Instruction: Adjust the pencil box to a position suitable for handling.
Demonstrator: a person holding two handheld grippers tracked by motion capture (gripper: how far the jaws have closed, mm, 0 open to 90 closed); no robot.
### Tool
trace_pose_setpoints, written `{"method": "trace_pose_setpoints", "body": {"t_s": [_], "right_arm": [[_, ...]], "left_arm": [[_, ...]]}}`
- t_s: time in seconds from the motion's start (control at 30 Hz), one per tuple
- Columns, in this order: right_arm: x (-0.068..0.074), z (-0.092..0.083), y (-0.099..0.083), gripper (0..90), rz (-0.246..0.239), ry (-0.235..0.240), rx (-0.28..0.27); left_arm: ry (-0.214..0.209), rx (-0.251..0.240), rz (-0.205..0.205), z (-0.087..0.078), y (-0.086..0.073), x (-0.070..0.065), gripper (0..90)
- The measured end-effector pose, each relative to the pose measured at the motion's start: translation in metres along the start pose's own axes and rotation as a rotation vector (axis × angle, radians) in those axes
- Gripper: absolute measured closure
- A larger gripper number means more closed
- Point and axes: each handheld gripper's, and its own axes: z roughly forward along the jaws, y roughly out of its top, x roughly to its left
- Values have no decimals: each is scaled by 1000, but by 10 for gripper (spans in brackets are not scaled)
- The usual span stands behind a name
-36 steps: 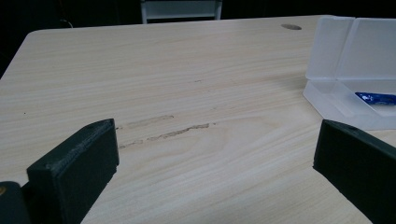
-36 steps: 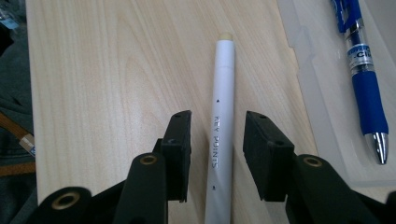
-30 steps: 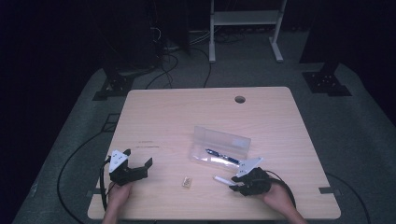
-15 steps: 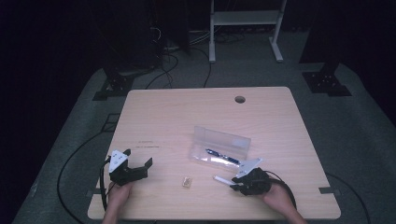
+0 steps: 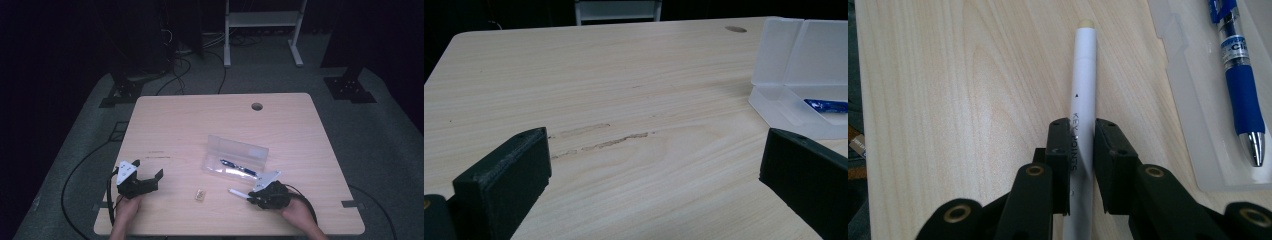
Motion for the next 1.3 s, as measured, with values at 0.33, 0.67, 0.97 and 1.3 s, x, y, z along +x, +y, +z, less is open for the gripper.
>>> {"method": "trace_pose_setpoints", "body": {"t_s": [0.33,0.67,0.97,1.3], "right_arm": [[1,-1,1,781,5,-1,7],[0,-7,2,781,3,-5,-4],[-4,-17,5,781,7,-17,-29],[-8,-26,15,781,0,-36,-41]], "left_arm": [[1,0,-1,0,0,0,0],[0,0,-1,0,0,0,0],[1,1,-1,0,0,0,0],[1,1,1,0,0,0,0]]}}
